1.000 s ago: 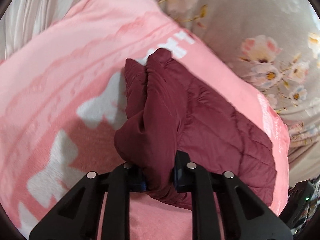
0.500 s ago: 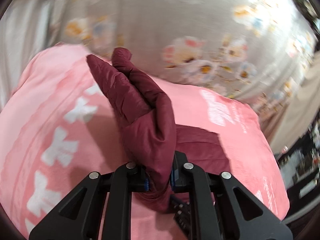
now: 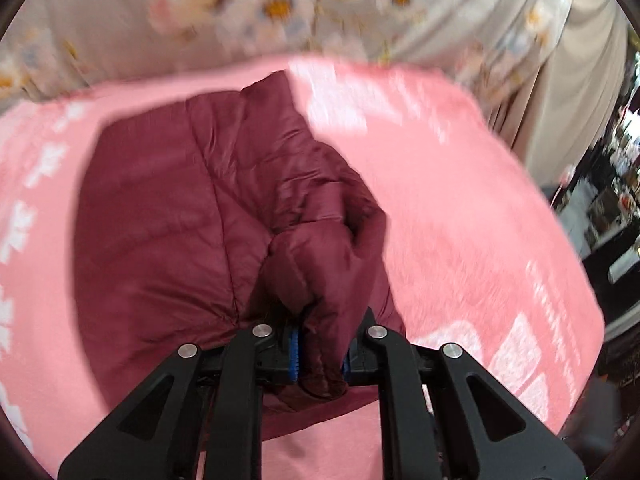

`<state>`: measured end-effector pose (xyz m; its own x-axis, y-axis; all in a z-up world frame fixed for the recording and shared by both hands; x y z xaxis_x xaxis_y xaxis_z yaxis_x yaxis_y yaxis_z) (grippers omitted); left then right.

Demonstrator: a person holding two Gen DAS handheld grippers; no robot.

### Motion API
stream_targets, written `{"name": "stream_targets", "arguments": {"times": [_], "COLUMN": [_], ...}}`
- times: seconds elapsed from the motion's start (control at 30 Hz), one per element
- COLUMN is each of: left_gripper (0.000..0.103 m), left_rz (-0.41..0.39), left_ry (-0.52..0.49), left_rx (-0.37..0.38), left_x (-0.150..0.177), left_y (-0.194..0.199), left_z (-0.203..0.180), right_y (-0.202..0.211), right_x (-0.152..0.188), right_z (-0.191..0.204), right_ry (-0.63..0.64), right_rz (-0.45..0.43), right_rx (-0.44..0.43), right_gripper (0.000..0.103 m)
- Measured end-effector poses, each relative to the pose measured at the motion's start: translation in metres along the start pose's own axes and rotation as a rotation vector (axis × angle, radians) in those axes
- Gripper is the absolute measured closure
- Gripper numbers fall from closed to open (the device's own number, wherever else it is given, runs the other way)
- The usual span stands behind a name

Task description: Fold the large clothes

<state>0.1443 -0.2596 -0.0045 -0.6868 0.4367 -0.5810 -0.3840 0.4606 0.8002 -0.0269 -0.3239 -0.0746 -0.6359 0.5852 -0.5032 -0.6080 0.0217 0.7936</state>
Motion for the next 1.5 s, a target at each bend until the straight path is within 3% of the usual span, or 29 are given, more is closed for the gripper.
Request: {"name": "stream_targets", "arguments": {"times": [0.07, 0.17, 0.23, 0.33, 0.4, 0.43, 0.57, 0.7, 0.77, 0.9, 1.0, 1.03, 1.07, 1.1, 1.13, 1.27, 1.5], "left_gripper": [0.088, 0.083, 0.061, 0.044, 0.031, 0.026, 0.025, 0.025, 0.025, 0.025, 0.025, 0.025, 0.025, 0.025, 0.025, 0.025, 0.026], "left_rz": [0.043, 0.044, 0.048, 0.013, -0.065, -0.105, -0.215, -0.205, -0.192, -0.180, -0.172, -0.165, -0.159, -0.148, -0.143, -0.127, -0.060], "left_ry": [-0.002, -0.020, -0.005, 0.055, 0.085, 0.098, 0.192, 0.287, 0.316, 0.326, 0.323, 0.321, 0.321, 0.325, 0.325, 0.296, 0.221], "left_rx": [-0.031, -0.048, 0.009, 0.114, 0.147, 0.136, 0.014, -0.108, -0.158, -0.231, -0.255, -0.264, -0.264, -0.260, -0.257, -0.247, -0.272], "left_x": [0.010, 0.015, 0.014, 0.010, 0.003, 0.000, -0.022, -0.038, -0.042, -0.052, -0.058, -0.060, -0.060, -0.062, -0.063, -0.066, -0.071], "left_y": [-0.027, -0.033, -0.024, 0.010, 0.045, 0.058, 0.094, 0.088, 0.084, 0.077, 0.071, 0.066, 0.062, 0.057, 0.054, 0.036, -0.027], "left_z": [-0.007, -0.014, -0.013, -0.004, 0.012, 0.020, 0.072, 0.122, 0.144, 0.166, 0.174, 0.175, 0.175, 0.176, 0.176, 0.169, 0.132], "right_y": [-0.001, 0.003, 0.006, 0.009, 0.014, 0.019, 0.032, 0.025, 0.009, -0.030, -0.063, -0.076, -0.088, -0.096, -0.096, -0.074, -0.095], "right_x": [-0.001, -0.004, -0.016, -0.036, -0.055, -0.066, -0.112, -0.168, -0.195, -0.231, -0.233, -0.231, -0.229, -0.226, -0.220, -0.206, -0.184], "right_z": [0.002, -0.003, -0.004, -0.003, -0.003, 0.001, 0.026, 0.064, 0.082, 0.101, 0.097, 0.095, 0.095, 0.093, 0.091, 0.065, 0.034], "right_ry": [-0.017, -0.031, -0.034, -0.027, -0.021, -0.024, -0.013, 0.014, 0.007, -0.039, -0.095, -0.104, -0.099, -0.086, -0.085, -0.094, -0.076], "right_rz": [-0.006, -0.016, -0.025, -0.058, -0.095, -0.114, -0.181, -0.212, -0.184, -0.142, -0.096, -0.065, -0.032, -0.006, 0.001, -0.120, -0.115], "right_rx": [0.006, 0.001, -0.002, -0.003, -0.025, -0.049, -0.148, -0.194, -0.222, -0.180, -0.125, -0.110, -0.108, -0.136, -0.161, -0.186, -0.091], "right_gripper": [0.097, 0.096, 0.096, 0.091, 0.072, 0.067, 0.059, 0.052, 0.050, 0.050, 0.050, 0.051, 0.064, 0.096, 0.100, 0.101, 0.101]}}
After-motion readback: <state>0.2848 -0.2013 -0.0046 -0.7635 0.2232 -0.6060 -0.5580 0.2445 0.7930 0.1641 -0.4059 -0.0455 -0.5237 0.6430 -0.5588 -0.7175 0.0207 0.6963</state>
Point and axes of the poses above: each gripper's, at about its wrist camera, not at the fingertips, and y roughly against the way its jaws point, z to its left, x to its underside, the point moved 1 cm from there along -y, roughly the way its jaws point, and after that the axes turned 4 degrees about -y, right-handed, at the moved point
